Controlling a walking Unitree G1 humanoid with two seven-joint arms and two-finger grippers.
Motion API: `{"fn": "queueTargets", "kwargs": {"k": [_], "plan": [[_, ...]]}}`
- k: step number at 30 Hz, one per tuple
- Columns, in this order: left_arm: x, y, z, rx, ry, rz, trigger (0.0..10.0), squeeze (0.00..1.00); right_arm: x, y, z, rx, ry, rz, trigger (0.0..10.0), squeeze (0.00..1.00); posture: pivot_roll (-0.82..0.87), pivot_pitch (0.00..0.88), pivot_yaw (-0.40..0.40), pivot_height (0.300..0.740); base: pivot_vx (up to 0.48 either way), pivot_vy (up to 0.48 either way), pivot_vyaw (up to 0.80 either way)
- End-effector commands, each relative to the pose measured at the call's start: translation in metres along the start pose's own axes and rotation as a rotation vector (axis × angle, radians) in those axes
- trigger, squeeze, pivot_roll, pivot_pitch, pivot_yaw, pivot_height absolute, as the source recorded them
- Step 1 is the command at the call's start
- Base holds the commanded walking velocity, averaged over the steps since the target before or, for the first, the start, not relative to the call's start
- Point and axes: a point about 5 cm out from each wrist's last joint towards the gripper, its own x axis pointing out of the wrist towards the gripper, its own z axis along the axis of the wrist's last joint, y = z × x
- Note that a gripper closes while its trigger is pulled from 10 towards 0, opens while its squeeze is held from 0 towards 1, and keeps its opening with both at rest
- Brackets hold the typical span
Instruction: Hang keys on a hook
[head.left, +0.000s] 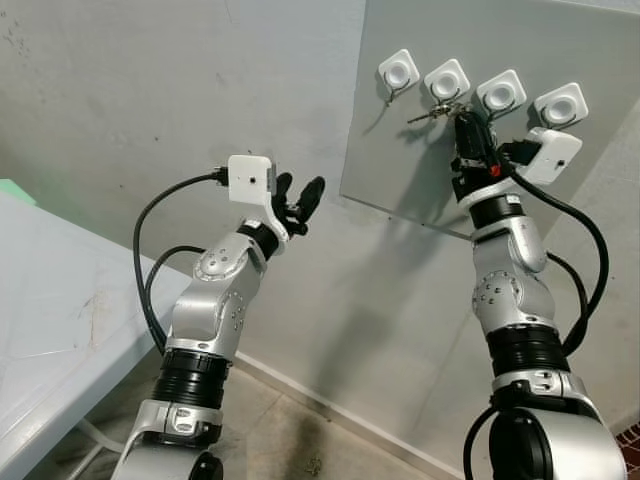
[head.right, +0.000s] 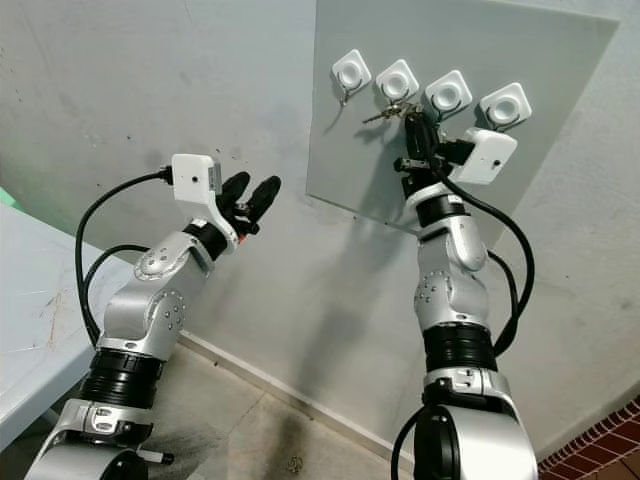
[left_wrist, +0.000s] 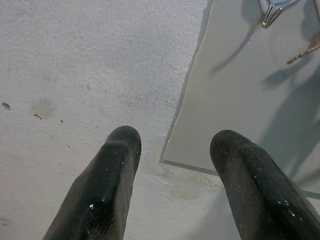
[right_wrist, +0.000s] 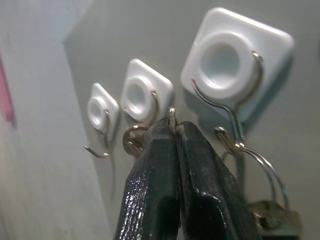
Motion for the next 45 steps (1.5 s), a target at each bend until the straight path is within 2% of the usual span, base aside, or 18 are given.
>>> {"fn": "queueTargets", "kwargs": {"k": [1,12,18,37,45], "plan": [[0.002,-0.002,0.007,0.004,-0.018,-0.011,10.0,0.00,0.006,0.009,0.010,0.021,-0.053,0.047,10.0,0.00,0.02,0.000,-0.035,0.740,0.000,0.000,0.00],[0.002,-0.003,0.007,-0.001,-0.020,-0.009,10.0,0.00,0.009,0.015,0.011,0.035,-0.050,0.084,10.0,0.00,0.02,0.000,-0.040,0.740,0.000,0.000,0.00],[0.002,-0.002,0.007,-0.002,-0.019,-0.006,10.0,0.00,0.008,0.010,0.003,0.024,0.007,0.045,10.0,0.00,0.02,0.000,-0.040,0.740,0.000,0.000,0.00],[0.001,-0.002,0.007,-0.007,-0.020,0.000,10.0,0.00,0.010,0.003,-0.001,0.055,0.064,-0.035,10.0,0.00,0.02,0.000,-0.043,0.740,0.000,0.000,0.00],[0.001,-0.001,0.008,-0.006,-0.021,0.001,10.0,0.00,0.000,0.002,-0.008,-0.026,0.111,0.015,10.0,0.00,0.02,0.000,-0.043,0.740,0.000,0.000,0.00]]}}
